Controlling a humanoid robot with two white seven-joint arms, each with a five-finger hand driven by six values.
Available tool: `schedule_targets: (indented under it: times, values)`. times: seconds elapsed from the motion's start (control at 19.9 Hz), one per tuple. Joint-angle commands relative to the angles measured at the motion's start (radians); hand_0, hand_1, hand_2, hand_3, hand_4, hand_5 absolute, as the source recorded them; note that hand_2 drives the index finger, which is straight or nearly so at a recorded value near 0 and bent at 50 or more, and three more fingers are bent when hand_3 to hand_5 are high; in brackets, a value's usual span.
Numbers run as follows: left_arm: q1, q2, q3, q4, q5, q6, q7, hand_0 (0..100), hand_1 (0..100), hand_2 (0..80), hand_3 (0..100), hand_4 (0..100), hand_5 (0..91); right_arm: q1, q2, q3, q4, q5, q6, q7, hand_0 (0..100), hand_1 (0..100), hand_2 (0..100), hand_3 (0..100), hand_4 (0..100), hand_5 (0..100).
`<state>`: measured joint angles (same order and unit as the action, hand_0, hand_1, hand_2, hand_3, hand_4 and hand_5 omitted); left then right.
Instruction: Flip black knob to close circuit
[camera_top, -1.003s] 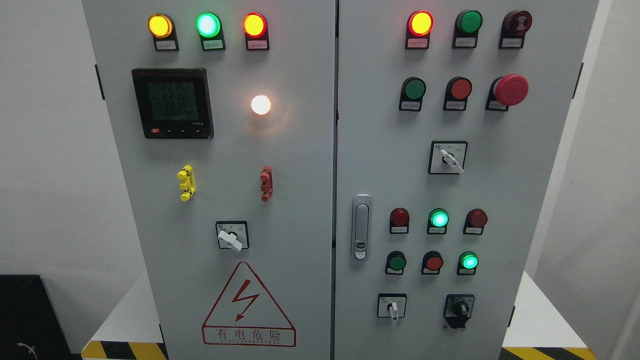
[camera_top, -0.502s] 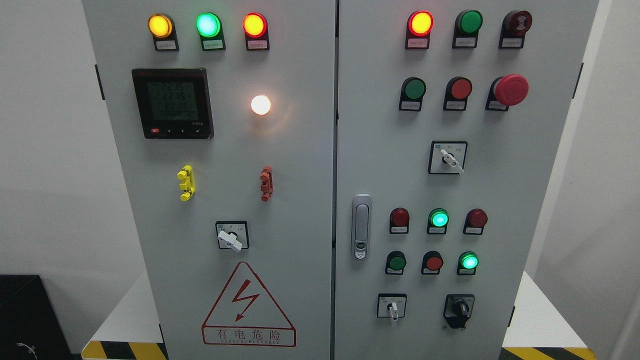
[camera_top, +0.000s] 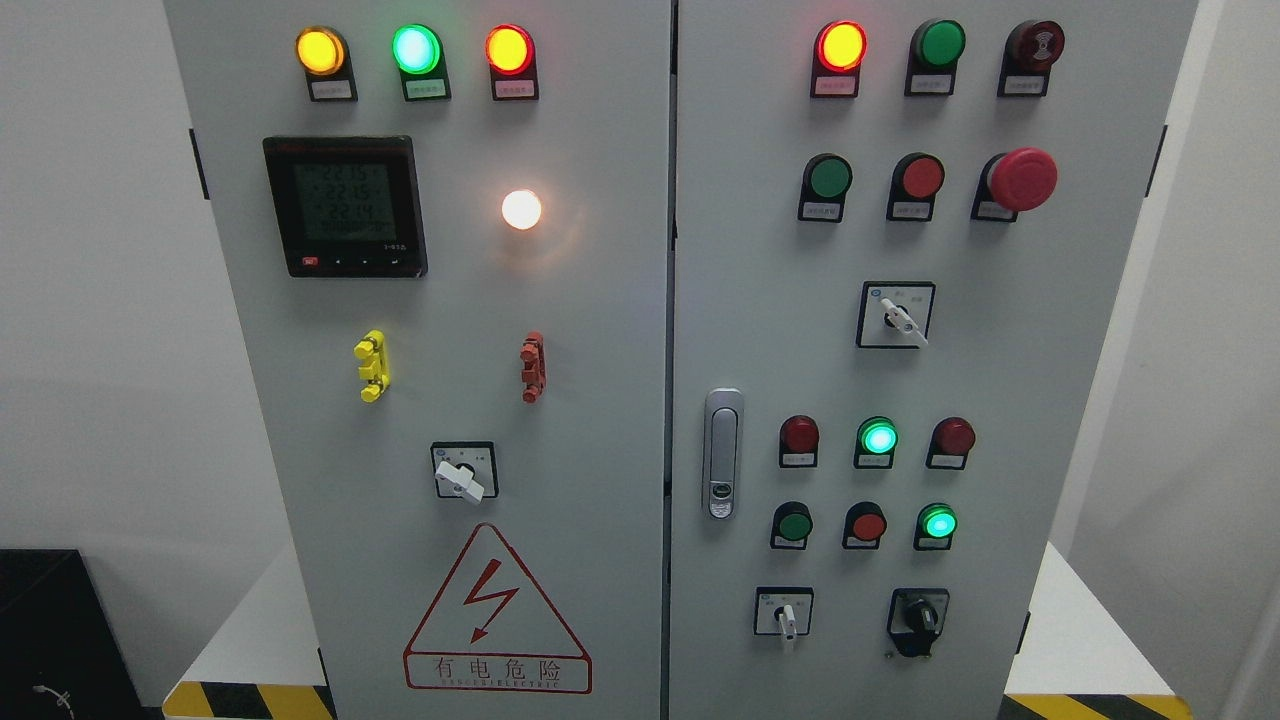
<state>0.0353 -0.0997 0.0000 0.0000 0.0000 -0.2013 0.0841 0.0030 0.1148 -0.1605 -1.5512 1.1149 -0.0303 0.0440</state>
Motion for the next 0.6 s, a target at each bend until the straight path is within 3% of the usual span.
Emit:
schedule_targets:
  times: [0.0, 0.2, 0.55]
  values:
    - [0.0, 0.0, -0.02, 0.023, -0.021, 0.0, 0.0, 0, 0, 0.0, 0, 0, 0.0, -0.047, -0.024, -0.027, -0.15, 0.063, 0.027, 0.037, 0, 0, 74, 93, 75, 72]
    - [0.0, 0.0, -0.02, 0.022, -0.021, 0.0, 0.0, 0, 0, 0.0, 0, 0, 0.0, -0.06, -0.026, -0.022, -0.179, 0.08, 0.038, 0.059, 0, 0, 78, 95, 77, 73]
    - [0.0, 0.0, -0.02, 0.023, -0.021, 0.0, 0.0, 0, 0, 0.0, 0, 0, 0.0, -0.083, -0.024, -0.014, -0.222, 0.137, 0.104, 0.145, 0, 0, 80, 97, 78, 75]
